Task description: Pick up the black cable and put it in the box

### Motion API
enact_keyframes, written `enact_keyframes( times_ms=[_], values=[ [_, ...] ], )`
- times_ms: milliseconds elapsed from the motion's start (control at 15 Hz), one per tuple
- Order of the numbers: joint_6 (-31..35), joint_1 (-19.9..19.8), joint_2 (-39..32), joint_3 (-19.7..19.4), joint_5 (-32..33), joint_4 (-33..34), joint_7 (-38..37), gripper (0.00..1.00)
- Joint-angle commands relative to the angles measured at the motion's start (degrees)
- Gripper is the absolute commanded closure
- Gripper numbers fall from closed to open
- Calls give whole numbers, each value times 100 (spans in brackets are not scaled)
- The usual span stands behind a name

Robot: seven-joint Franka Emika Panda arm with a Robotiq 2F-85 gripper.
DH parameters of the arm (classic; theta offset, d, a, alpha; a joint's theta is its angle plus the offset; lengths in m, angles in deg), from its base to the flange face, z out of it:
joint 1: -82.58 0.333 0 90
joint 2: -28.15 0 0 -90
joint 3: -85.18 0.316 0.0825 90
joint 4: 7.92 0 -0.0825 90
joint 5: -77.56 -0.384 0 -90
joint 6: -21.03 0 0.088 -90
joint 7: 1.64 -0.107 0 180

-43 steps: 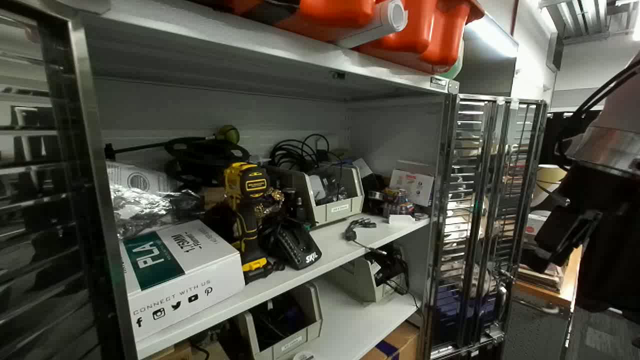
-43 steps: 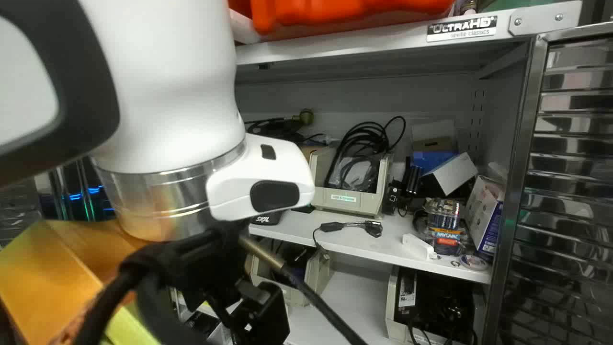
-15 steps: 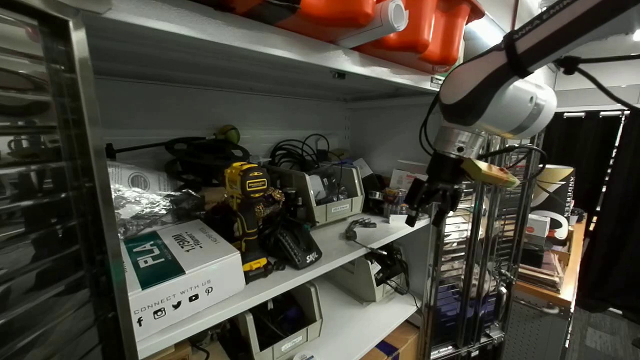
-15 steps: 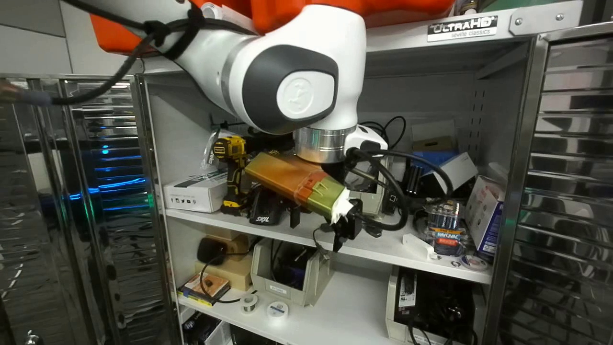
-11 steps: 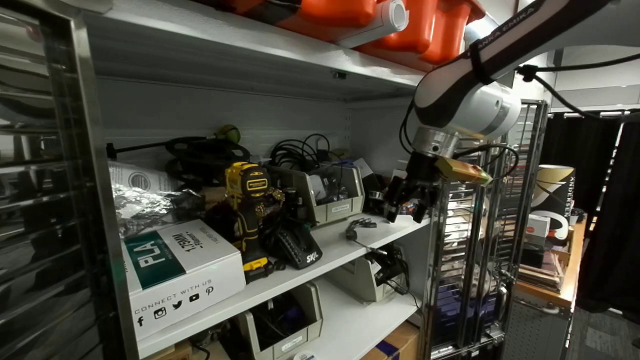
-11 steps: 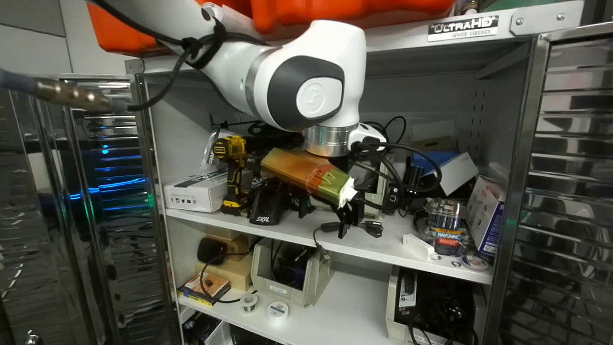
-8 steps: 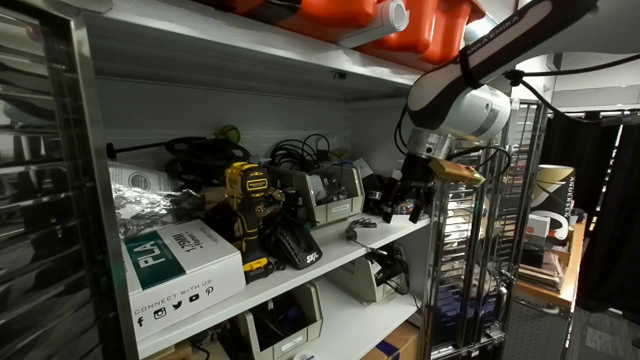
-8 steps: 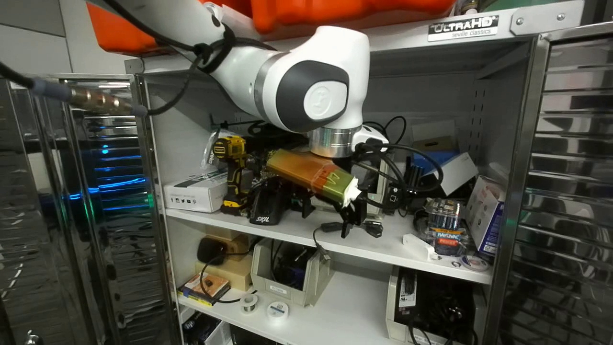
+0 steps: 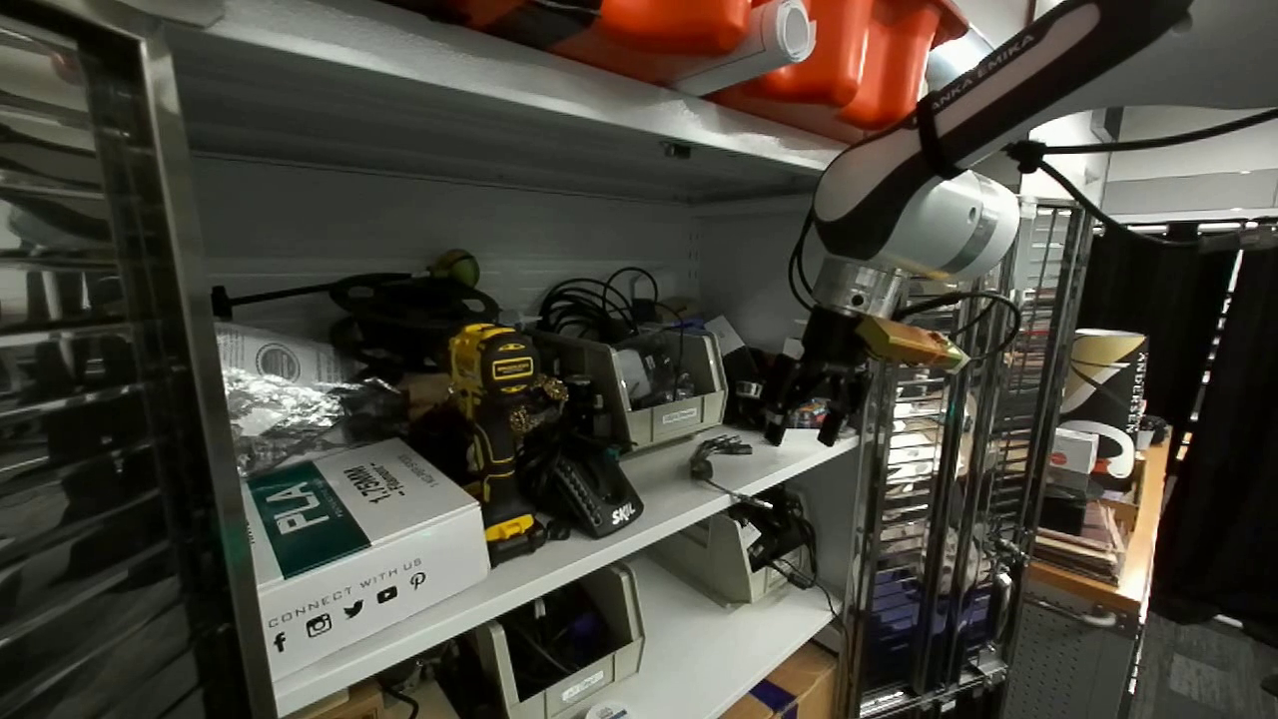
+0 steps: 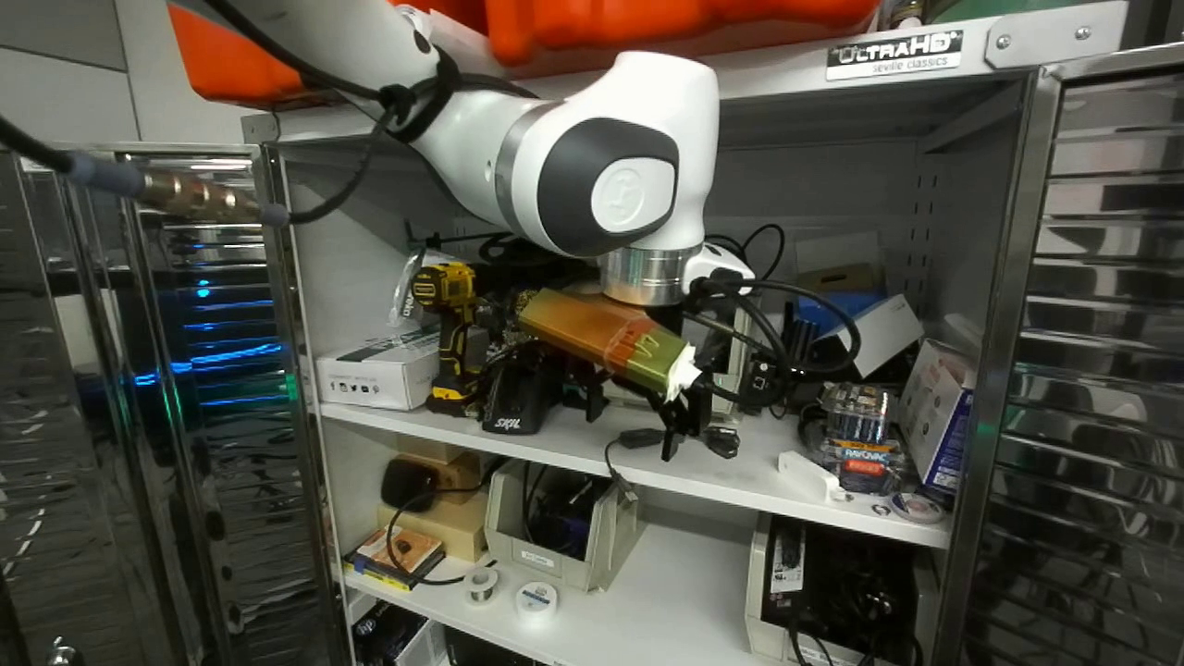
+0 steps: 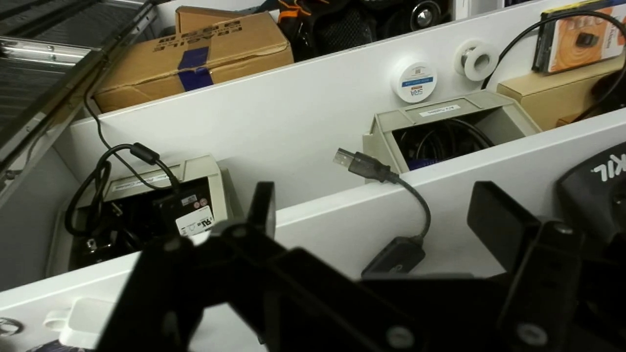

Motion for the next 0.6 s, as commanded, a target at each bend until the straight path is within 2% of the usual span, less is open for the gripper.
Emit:
enact_keyframes(
  times_ms=[0,267,533],
  values=[
    [39,-134,-377,183,-111,502,-44,0],
    [-158,-137,-1026,280,-33,1395,-446,0],
    [-648,-93,-1760,459,64,2407,-786,0]
  ],
)
